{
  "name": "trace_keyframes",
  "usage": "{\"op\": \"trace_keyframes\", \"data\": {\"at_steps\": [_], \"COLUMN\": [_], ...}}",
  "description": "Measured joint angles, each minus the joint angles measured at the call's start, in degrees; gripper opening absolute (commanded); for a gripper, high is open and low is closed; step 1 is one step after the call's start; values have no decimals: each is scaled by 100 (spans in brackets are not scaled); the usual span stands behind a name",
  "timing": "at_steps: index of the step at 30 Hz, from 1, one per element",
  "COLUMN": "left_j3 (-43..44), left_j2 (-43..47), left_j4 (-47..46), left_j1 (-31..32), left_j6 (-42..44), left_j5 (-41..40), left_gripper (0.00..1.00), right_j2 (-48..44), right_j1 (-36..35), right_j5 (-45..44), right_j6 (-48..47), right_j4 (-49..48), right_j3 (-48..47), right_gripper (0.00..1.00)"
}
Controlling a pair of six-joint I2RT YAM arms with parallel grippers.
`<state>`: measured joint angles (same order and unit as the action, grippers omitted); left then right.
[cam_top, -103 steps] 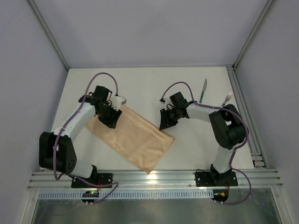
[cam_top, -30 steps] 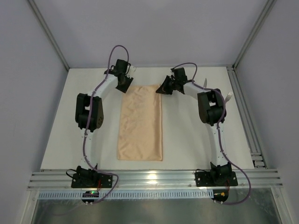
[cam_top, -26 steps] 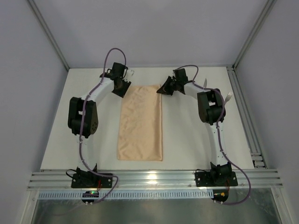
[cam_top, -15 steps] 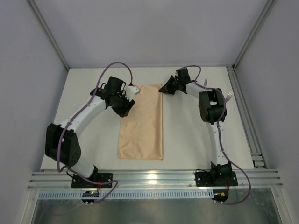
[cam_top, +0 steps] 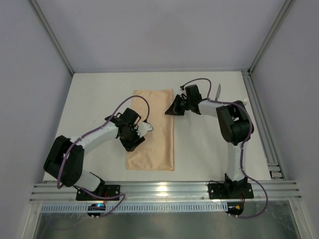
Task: Fold the napkin into a case and place the utensils inside
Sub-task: Smooth out the rectangle-folded napkin at the center of the board, then pick up the rectangle-folded napkin from the center of the board.
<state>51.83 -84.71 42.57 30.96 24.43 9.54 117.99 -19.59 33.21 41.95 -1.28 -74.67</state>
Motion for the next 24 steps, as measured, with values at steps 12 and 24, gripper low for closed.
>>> {"op": "trace_keyframes", "data": {"at_steps": [12, 24], "left_j3": [-389, -302], "left_j2": [-2, 1515], "left_j4": [-378, 76], "left_j1": [-2, 575], "left_j6": [-4, 660], "left_j5": [-74, 256], "left_gripper": [46, 77], "right_j2": [125, -1563], "right_j1": [221, 127], "right_j5": [101, 136], "right_j6": [48, -1200], "right_j4": [-190, 981], "right_j3": [686, 872], "right_gripper": [4, 10]}}
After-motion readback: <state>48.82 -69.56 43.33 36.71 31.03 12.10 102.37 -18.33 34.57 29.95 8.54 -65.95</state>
